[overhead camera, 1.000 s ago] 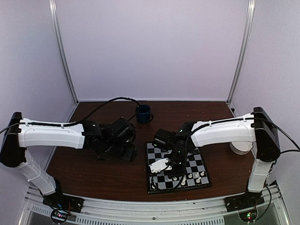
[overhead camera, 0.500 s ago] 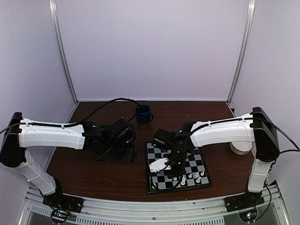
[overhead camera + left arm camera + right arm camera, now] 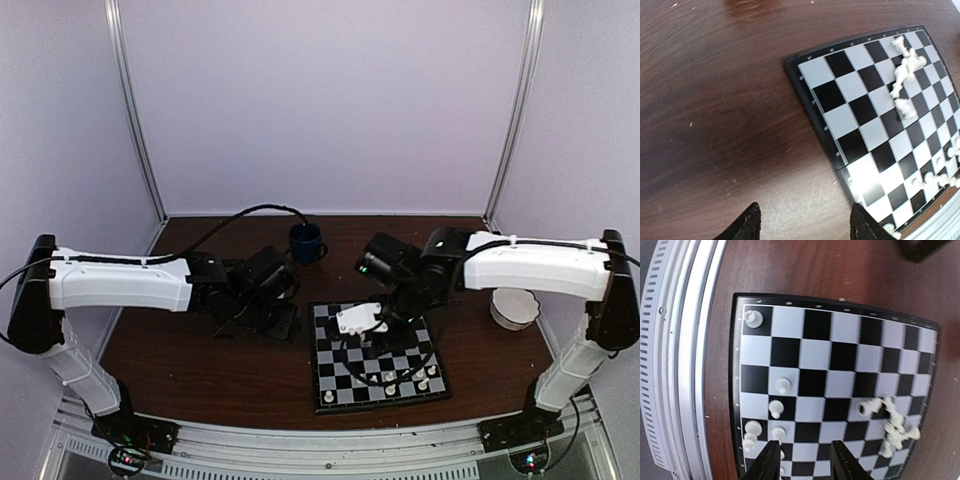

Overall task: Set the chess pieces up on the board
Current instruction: Pick up the knight from the chessboard.

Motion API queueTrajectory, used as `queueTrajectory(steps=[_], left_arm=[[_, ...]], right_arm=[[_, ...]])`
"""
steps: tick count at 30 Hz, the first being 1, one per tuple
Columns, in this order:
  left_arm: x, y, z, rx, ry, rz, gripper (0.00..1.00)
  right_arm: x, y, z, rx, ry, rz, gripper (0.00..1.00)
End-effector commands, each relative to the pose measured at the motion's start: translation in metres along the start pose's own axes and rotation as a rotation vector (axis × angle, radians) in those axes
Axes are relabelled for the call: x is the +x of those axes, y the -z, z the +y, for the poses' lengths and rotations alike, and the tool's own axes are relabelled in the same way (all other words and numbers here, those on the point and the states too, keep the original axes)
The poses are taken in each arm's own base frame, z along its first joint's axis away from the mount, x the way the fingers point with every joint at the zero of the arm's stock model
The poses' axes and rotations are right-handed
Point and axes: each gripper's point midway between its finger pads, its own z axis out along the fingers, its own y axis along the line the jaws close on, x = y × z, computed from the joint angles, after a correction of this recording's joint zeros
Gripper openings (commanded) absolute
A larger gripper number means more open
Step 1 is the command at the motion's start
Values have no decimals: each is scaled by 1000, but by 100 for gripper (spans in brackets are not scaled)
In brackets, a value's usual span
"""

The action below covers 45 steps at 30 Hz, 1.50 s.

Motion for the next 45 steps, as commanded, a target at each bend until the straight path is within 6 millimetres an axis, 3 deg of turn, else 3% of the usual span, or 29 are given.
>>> queueTrajectory(steps=[1,5,12,14,18,25,33,45], left_arm=[[-15,-7,-25,28,-32,14,61],[-24,-20,-47,26,-16,50,59],[-32,-52,-97,110,49,129,57],[-35,-60,-110,123,73,144,57],[-31,-83,-118,78,138,196,56],[-27,-106,-129,68,174,246,54],[-24,-124,-140,81,185,284,48],[4,-131,-138,61,157,381,33]], right_arm=[[34,50,-22,117,-119,-86,37],[77,59,-38,208,-291,-176,38],[118,58,-52,322,-420,-244,45],[116,60,-52,296,-440,-256,45],[114,59,-51,282,-433,-263,45],[113,57,-47,255,-419,-261,45],[111,57,-45,241,-406,-263,46],[110,54,-43,220,-399,-260,45]])
